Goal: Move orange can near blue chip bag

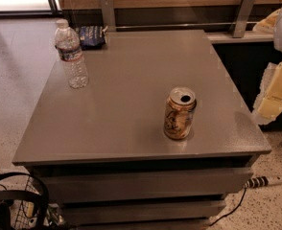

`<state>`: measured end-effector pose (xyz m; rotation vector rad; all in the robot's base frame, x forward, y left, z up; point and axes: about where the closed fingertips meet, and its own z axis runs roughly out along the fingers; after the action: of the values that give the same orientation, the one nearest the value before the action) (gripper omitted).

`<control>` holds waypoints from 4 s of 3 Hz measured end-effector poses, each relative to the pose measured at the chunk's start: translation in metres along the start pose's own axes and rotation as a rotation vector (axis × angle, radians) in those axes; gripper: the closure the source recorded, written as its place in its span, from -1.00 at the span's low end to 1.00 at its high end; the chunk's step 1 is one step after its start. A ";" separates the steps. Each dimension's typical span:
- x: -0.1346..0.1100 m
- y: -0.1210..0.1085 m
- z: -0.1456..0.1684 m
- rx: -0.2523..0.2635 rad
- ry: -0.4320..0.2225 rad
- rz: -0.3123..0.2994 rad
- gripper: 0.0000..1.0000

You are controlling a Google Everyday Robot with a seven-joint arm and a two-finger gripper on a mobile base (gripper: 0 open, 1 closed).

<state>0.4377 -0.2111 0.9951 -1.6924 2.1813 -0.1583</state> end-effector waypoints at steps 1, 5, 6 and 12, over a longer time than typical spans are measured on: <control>0.000 0.001 0.000 0.000 -0.018 0.003 -1.00; -0.028 0.024 0.042 -0.057 -0.787 0.044 -1.00; -0.057 0.020 0.046 -0.084 -0.966 0.052 -1.00; -0.091 0.031 0.126 -0.209 -1.203 0.180 -0.96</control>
Offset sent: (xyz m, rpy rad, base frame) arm -0.0215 -0.0060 -0.0293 0.3184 0.0202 0.0512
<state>0.4739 -0.0985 0.8894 -1.1311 1.3881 0.9165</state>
